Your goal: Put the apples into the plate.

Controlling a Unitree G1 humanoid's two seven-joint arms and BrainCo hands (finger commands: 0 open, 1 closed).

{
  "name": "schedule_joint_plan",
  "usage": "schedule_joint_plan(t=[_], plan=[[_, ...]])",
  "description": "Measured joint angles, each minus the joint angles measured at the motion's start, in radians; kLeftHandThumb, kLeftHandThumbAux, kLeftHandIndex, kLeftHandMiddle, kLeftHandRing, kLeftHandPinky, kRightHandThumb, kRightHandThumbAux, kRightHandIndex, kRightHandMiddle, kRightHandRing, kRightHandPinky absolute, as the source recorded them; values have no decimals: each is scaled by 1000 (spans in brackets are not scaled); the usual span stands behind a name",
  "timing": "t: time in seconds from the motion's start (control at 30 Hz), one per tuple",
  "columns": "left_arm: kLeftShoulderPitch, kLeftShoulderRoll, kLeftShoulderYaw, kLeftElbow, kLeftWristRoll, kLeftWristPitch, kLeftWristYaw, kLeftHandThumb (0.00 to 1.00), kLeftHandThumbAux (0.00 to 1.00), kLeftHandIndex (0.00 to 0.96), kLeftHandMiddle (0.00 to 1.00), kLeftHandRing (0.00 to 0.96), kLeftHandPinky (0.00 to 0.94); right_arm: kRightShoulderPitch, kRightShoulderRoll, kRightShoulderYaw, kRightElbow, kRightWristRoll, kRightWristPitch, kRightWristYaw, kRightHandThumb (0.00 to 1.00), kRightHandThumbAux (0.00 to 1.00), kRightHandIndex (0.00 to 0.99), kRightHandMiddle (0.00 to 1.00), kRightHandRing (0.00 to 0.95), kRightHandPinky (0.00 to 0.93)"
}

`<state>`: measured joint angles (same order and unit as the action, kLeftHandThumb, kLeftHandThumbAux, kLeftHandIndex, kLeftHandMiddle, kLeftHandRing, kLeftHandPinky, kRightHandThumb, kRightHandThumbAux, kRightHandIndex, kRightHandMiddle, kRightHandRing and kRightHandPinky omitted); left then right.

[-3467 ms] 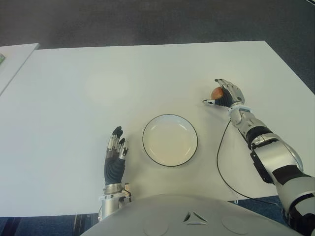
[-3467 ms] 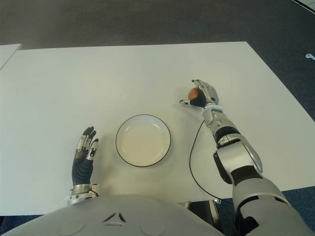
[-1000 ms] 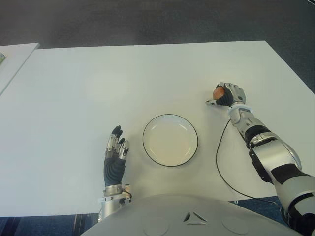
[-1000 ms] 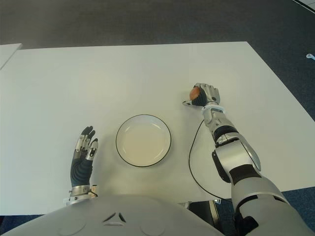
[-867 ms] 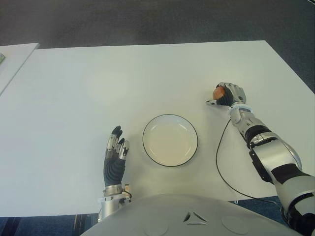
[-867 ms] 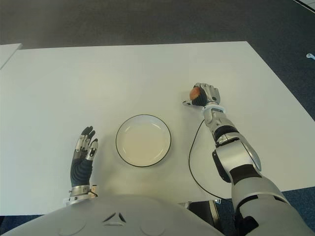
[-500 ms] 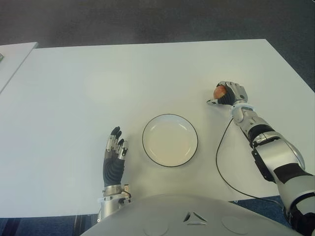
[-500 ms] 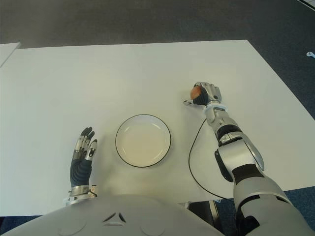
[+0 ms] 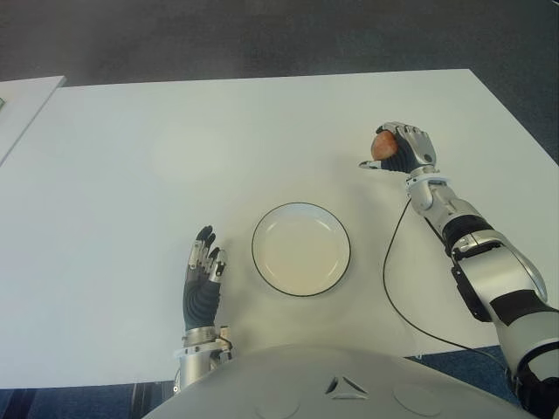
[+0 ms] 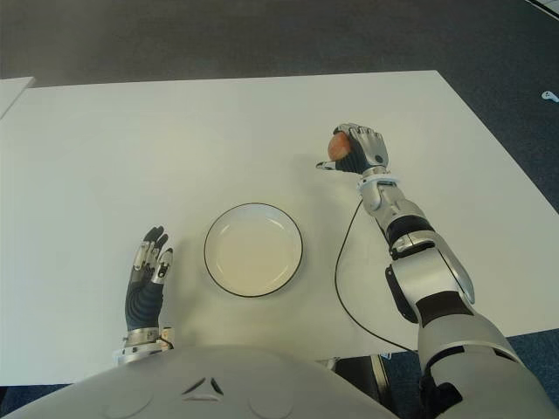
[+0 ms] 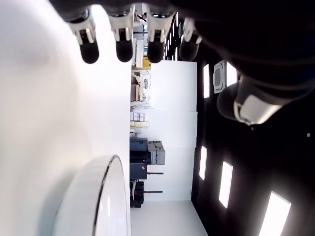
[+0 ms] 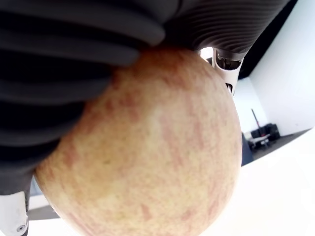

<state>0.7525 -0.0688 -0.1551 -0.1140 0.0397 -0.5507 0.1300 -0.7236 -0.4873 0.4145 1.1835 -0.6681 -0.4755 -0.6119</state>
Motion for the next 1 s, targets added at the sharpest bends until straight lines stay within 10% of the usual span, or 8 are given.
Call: schedule_joint_plan(t=[0.23, 1.0], plan=[[-19, 0, 13, 18, -10, 0, -4, 57, 451, 0, 0, 0, 0, 46, -11, -2, -158, 1, -60, 1, 861, 677, 397, 533, 841, 810], [-63, -1, 29, 75, -25, -12, -35, 54, 445, 0, 0, 0, 0, 224, -46, -21, -639, -13, -136, 143, 857, 674, 402, 536, 860, 838]])
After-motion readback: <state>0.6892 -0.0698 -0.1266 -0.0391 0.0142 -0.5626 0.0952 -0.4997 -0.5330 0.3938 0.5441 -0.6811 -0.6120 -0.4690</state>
